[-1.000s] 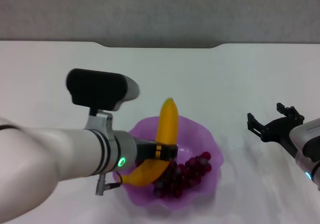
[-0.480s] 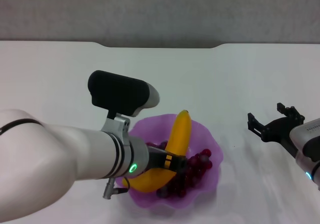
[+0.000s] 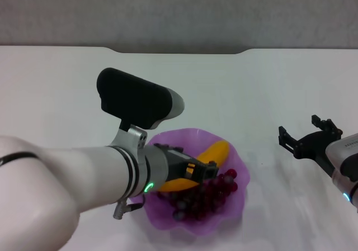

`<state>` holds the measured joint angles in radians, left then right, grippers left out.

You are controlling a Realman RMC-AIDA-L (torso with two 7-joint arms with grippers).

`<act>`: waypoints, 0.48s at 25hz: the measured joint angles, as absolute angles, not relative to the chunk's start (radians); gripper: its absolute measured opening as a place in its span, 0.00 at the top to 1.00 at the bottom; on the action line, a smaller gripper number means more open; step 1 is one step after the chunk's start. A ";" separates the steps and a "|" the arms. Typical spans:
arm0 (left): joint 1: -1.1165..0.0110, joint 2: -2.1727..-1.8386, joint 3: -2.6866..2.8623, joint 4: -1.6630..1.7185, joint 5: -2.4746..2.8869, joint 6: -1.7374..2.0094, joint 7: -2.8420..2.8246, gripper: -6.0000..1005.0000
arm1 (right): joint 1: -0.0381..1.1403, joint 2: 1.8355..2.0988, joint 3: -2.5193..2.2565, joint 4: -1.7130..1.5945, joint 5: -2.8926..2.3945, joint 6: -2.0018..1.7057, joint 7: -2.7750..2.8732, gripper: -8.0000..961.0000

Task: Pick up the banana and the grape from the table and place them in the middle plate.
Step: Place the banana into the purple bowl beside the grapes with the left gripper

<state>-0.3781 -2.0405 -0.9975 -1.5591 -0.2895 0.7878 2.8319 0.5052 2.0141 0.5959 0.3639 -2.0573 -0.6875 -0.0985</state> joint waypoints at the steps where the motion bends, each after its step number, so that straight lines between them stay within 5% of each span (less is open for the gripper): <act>1: -0.368 -2.040 -0.989 -1.574 -0.268 0.785 2.832 0.28 | 0.505 2.014 0.596 0.364 -2.058 -0.688 -0.099 0.09; 12: -0.156 -2.043 -0.931 -1.629 0.208 0.469 2.672 0.22 | 0.503 2.014 0.595 0.369 -2.059 -0.691 -0.097 0.09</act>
